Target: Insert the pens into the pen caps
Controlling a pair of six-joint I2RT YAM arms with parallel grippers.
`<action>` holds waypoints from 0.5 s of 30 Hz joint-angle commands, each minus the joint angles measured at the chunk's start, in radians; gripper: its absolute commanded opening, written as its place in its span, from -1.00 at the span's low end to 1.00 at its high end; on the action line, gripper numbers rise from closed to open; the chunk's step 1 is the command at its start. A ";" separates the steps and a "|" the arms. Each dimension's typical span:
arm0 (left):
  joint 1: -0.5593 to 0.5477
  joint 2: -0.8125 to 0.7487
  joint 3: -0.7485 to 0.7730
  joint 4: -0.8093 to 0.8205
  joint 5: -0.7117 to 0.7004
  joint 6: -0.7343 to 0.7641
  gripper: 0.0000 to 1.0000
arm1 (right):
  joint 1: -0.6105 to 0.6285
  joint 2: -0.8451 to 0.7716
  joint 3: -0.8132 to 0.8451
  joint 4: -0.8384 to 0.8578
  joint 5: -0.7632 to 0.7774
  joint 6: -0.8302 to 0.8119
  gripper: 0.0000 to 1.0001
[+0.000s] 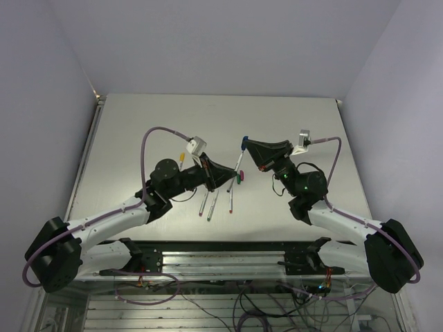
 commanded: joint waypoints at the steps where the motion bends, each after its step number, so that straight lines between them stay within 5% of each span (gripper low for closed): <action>1: -0.010 -0.046 -0.018 0.021 0.016 0.024 -0.86 | 0.005 -0.011 -0.001 0.041 0.006 -0.038 -1.00; 15: -0.010 -0.044 -0.017 0.024 0.011 0.024 -0.86 | 0.044 -0.007 0.007 0.045 0.021 -0.061 -1.00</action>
